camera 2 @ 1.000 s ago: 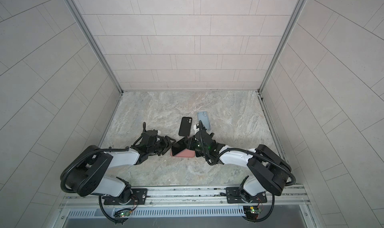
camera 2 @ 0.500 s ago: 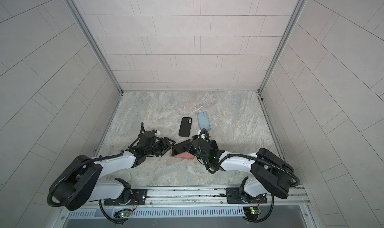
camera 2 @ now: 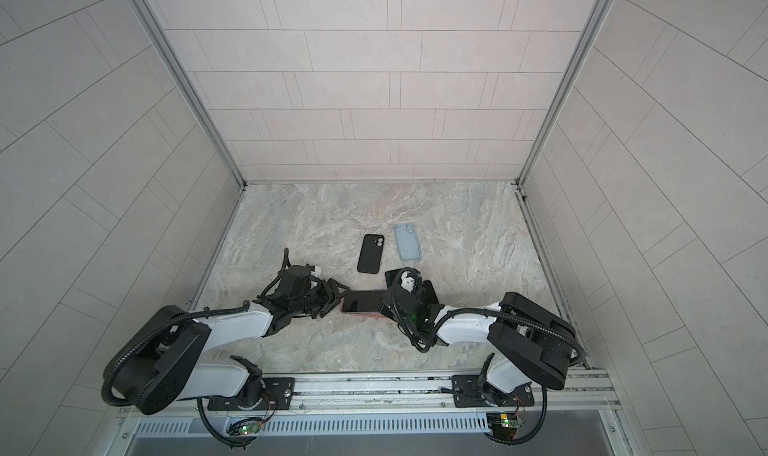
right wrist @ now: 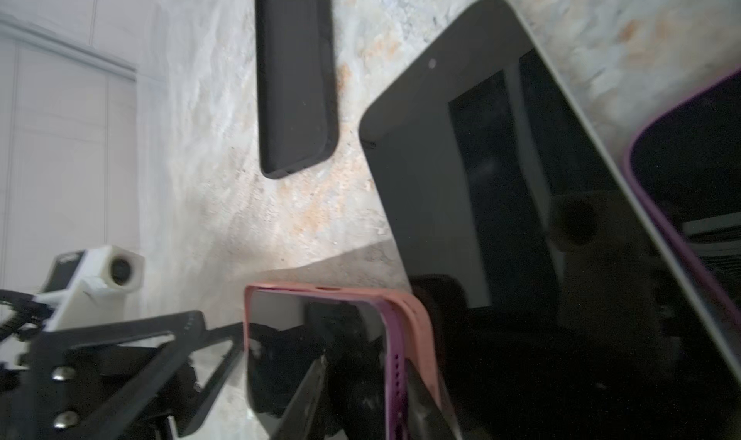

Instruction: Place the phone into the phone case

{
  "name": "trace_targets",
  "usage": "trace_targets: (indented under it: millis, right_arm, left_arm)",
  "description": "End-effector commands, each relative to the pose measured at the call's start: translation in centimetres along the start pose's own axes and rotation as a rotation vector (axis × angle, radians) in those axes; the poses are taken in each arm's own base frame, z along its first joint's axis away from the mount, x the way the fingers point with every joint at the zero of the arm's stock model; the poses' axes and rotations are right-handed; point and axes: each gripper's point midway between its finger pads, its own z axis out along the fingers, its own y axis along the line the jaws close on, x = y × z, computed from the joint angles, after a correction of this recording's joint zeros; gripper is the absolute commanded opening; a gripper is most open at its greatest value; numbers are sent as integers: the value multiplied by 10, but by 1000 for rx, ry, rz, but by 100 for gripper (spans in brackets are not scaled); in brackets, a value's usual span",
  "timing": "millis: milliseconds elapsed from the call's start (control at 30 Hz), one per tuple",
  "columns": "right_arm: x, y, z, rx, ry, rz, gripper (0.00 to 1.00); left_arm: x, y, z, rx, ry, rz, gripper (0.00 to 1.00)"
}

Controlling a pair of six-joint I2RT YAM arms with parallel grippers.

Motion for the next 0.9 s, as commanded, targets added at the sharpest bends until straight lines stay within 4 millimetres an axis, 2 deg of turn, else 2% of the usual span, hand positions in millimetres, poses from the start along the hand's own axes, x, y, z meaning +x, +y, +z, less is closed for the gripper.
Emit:
trace_targets:
  millis: [0,133,267,367,500,733,867]
  right_arm:
    - [8,-10,2,52,31,-45,47]
    - [11,-5,3,46,51,-74,60]
    - [9,-4,-3,71,60,-114,62]
    - [6,-5,-13,129,82,-175,64]
    - [-1,2,-27,194,114,-275,69]
    - [-13,-2,-46,218,125,-310,68]
    - [-8,-2,-45,171,180,-289,54]
  left_arm:
    - [2,-3,0,24,5,8,64]
    - [1,-2,-2,8,5,24,63]
    - [0,4,-7,-59,7,88,63]
    - [-5,4,-19,-140,-5,215,63]
    - [-13,-4,-33,-200,-19,324,64]
    - [-13,-18,-35,-192,9,371,60]
    - [-12,-20,-34,-179,23,392,59]
